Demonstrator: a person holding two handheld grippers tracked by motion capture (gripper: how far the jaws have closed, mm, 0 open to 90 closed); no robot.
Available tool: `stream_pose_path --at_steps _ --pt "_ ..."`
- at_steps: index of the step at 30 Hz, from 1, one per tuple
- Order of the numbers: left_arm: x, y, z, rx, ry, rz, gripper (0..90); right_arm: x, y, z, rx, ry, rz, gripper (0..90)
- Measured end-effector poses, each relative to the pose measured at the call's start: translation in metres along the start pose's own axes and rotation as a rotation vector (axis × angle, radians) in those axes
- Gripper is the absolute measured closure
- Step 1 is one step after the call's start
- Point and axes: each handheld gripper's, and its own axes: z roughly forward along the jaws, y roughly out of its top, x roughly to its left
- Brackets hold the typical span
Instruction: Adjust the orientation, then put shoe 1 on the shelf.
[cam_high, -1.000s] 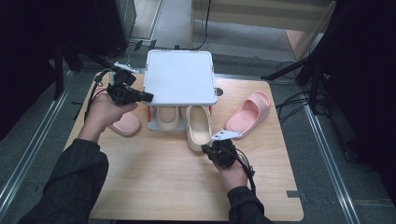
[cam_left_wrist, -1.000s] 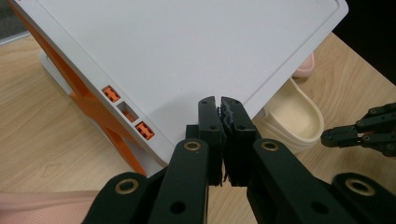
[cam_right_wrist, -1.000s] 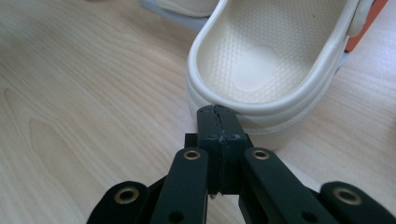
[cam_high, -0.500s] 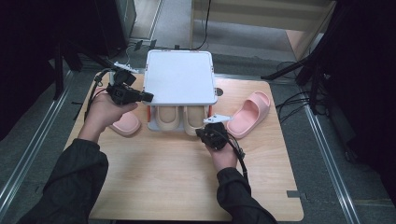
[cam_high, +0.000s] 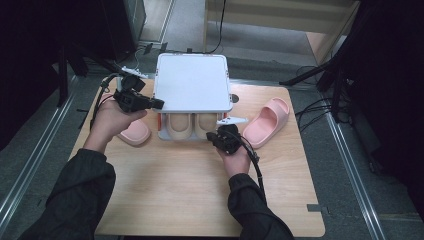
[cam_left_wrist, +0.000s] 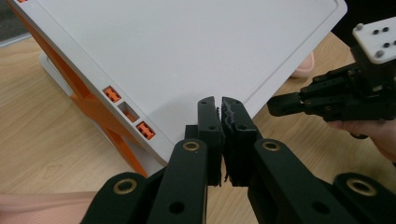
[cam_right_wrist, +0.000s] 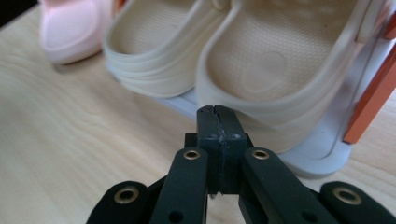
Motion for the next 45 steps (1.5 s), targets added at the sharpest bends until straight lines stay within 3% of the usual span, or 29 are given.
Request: stream_pose_path --at_steps 4,9,13,22,24,26,34,38,45 --pt "0.0 0.0 -0.003 0.007 0.025 -0.009 87.7 0.005 -0.004 -0.016 0.001 0.031 -0.01 90.0" --pt "0.003 -0.004 -0.011 -0.012 0.039 -0.027 81.3 0.006 -0.016 -0.044 0.0 0.082 0.005 84.3" --pt "0.005 -0.009 -0.021 -0.039 0.021 -0.065 71.0 0.004 -0.026 -0.062 0.014 0.105 0.021 77.3" --pt "0.003 -0.024 -0.041 -0.065 0.041 -0.067 55.9 -0.004 -0.036 -0.087 0.025 0.16 0.019 57.1" --pt "0.006 -0.03 -0.046 -0.07 0.067 -0.055 56.9 -0.006 -0.038 -0.092 0.022 0.144 -0.001 57.1" --pt "0.011 -0.036 -0.049 -0.076 0.072 -0.081 59.9 -0.009 -0.042 -0.098 -0.004 0.13 -0.021 59.7" --pt "0.031 -0.062 -0.049 -0.077 0.117 -0.147 84.3 -0.021 -0.043 -0.098 -0.012 0.136 0.024 64.0" --pt "0.043 -0.075 -0.048 -0.094 0.134 -0.176 88.3 -0.022 -0.041 -0.098 -0.02 0.136 0.009 64.0" --pt "0.066 -0.092 -0.026 -0.079 0.176 -0.223 89.0 -0.016 -0.041 -0.098 -0.029 0.132 -0.013 60.8"
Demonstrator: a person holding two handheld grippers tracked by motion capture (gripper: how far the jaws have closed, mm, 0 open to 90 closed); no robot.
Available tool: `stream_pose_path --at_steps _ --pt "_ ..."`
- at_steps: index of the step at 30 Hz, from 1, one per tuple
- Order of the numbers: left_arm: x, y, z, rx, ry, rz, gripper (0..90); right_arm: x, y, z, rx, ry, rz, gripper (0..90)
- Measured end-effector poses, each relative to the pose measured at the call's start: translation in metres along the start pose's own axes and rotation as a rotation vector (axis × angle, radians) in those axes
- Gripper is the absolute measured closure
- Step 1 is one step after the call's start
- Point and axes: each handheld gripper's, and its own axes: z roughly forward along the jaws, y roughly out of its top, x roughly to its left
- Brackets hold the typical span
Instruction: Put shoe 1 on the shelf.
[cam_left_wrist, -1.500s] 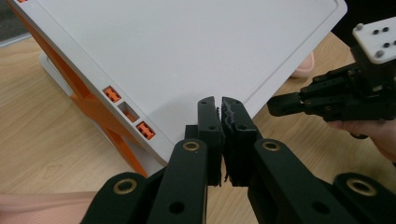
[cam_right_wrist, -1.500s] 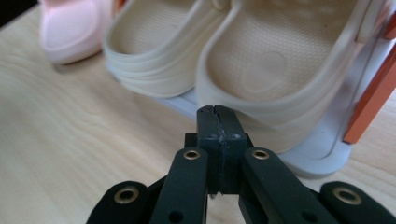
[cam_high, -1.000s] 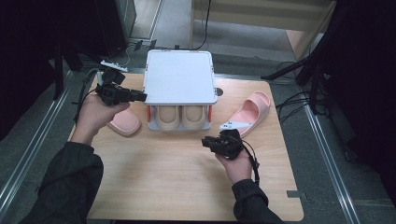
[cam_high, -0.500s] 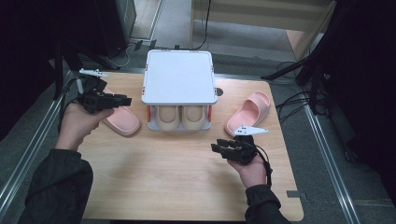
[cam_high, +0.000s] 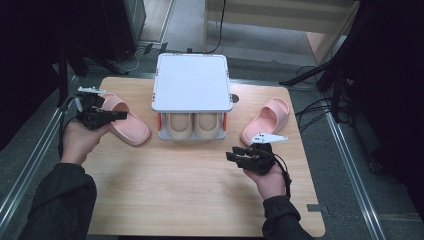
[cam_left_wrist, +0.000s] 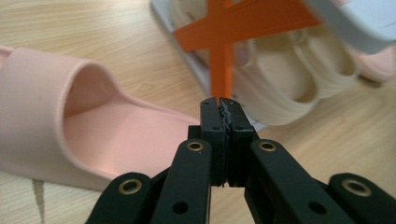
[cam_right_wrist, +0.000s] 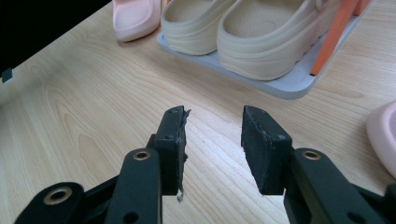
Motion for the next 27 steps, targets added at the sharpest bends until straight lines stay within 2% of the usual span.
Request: stream_pose_path --at_steps 6,10,16,21,25,27 --pt "0.014 -0.008 0.017 0.027 0.045 -0.003 89.1 0.001 -0.002 0.005 0.031 -0.004 -0.012 60.0" --pt "0.025 -0.012 0.024 0.012 0.057 -0.026 88.8 0.002 -0.003 0.008 0.047 -0.003 -0.013 59.0" --pt "0.041 -0.017 0.036 0.027 0.086 -0.063 88.7 0.003 -0.006 0.009 0.056 -0.014 -0.016 58.4" --pt "0.049 -0.022 0.041 0.058 0.105 -0.074 88.6 0.0 -0.006 0.009 0.054 -0.014 -0.007 58.4" --pt "0.056 -0.03 0.038 0.091 0.117 -0.082 88.1 -0.001 -0.005 0.009 0.052 -0.016 -0.002 58.5" --pt "0.06 -0.033 0.036 0.089 0.121 -0.09 88.1 -0.001 -0.005 0.01 0.056 -0.015 -0.001 58.5"
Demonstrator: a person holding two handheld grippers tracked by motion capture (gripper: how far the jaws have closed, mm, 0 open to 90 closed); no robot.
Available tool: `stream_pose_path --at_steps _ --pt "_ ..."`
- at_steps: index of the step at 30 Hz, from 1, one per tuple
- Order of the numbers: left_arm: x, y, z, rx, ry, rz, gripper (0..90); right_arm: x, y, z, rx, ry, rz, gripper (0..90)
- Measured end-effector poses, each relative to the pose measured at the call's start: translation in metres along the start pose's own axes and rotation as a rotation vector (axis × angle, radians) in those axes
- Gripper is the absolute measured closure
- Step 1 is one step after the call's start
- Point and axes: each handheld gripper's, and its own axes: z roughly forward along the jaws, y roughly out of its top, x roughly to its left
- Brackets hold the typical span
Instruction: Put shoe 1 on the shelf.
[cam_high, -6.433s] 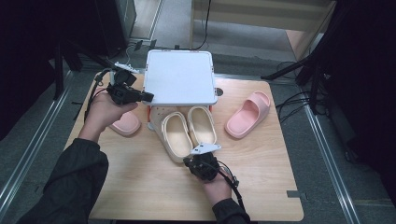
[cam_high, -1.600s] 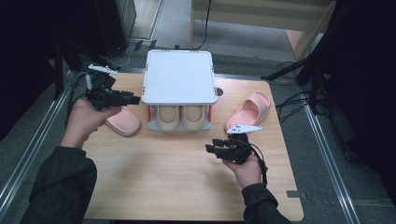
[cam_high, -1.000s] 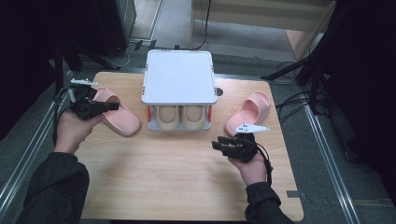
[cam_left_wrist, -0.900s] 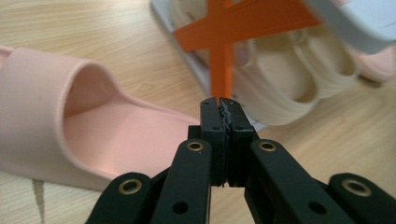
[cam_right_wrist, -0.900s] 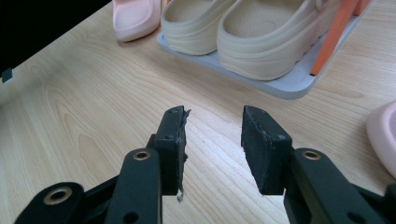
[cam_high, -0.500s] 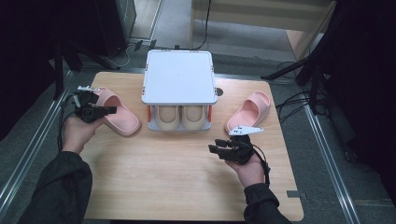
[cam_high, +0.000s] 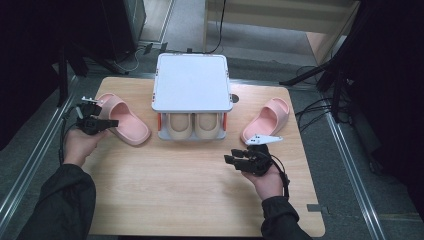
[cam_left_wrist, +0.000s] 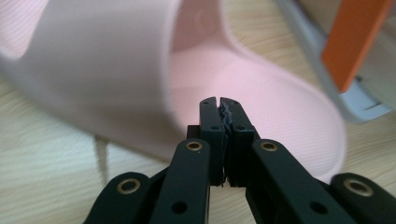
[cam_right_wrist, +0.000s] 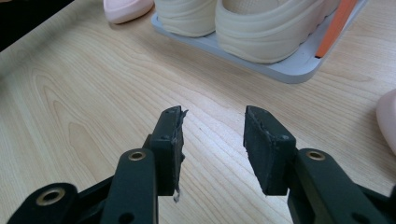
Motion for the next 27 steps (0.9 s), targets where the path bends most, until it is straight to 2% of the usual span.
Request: stream_pose_path --at_steps 2,6,10,16,19,22,25,27 --pt "0.004 -0.002 -0.002 -0.008 -0.017 -0.023 88.0 0.0 0.001 0.001 0.005 0.004 -0.003 58.5" --pt "0.006 -0.004 -0.004 -0.007 -0.012 -0.022 87.9 0.001 0.002 0.004 0.009 0.01 -0.011 58.5" --pt "0.01 -0.007 -0.007 -0.001 -0.001 -0.019 87.9 0.002 0.003 0.006 0.014 0.015 -0.012 58.4" --pt "0.017 -0.01 -0.011 -0.015 0.027 -0.034 87.8 0.002 0.004 0.008 0.017 0.019 -0.017 58.5" --pt "0.022 -0.012 -0.014 -0.018 0.043 -0.055 87.6 0.003 0.005 0.009 0.018 0.02 -0.017 58.4" --pt "0.025 -0.012 -0.017 -0.02 0.035 -0.08 86.0 0.003 0.005 0.009 0.02 0.022 -0.016 58.4" --pt "0.025 -0.012 -0.022 -0.038 0.028 -0.084 81.4 0.002 0.005 0.009 0.017 0.022 -0.014 58.5" --pt "0.026 -0.011 -0.025 -0.048 0.034 -0.076 74.4 0.002 0.005 0.009 0.017 0.021 -0.009 58.4"
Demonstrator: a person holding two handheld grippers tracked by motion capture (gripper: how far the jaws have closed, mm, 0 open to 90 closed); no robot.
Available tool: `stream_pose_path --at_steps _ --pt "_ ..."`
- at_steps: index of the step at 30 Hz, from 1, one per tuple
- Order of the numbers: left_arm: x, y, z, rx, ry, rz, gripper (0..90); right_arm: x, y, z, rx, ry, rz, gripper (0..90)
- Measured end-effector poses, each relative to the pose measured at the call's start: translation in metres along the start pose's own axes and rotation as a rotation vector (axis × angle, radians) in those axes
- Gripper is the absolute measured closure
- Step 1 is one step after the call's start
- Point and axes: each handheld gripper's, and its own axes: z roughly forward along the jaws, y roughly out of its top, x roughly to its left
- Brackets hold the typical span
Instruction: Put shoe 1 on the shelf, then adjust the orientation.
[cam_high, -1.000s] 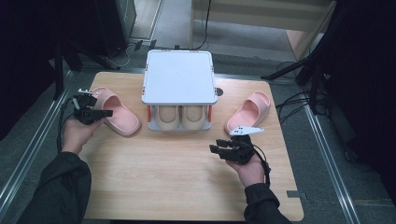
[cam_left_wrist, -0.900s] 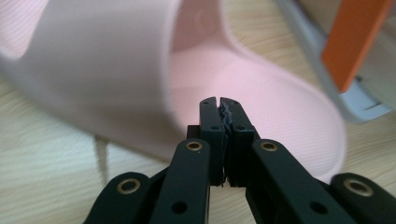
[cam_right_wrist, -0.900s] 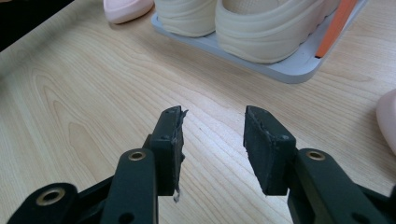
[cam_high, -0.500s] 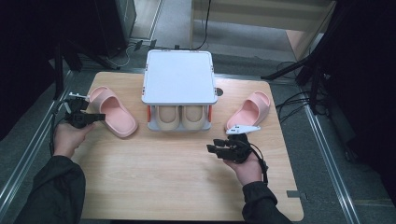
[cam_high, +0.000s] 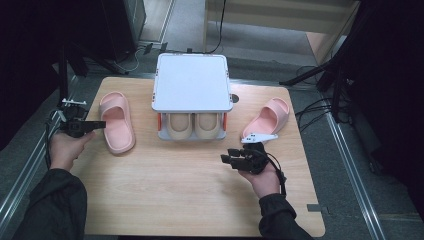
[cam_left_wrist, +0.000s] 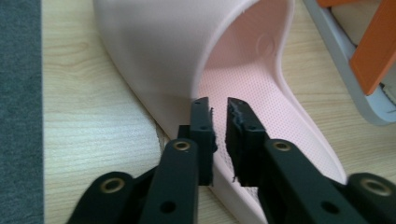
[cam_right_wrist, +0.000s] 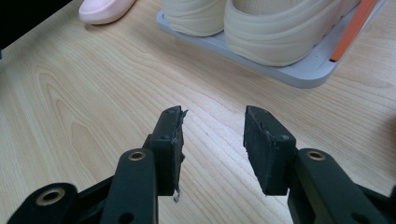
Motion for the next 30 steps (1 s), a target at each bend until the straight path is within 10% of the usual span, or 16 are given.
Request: stream_pose_path --at_steps 6,17,30 --pt "0.009 0.0 0.002 -0.029 0.031 -0.022 57.4 0.0 0.0 0.0 0.0 -0.003 0.002 58.4" --pt "0.011 0.013 0.029 -0.031 0.089 -0.047 52.1 -0.002 -0.005 -0.001 0.008 -0.018 0.013 58.2" --pt "0.004 0.022 0.033 -0.015 0.205 0.027 81.4 -0.008 -0.012 -0.01 -0.009 -0.046 0.045 58.1"
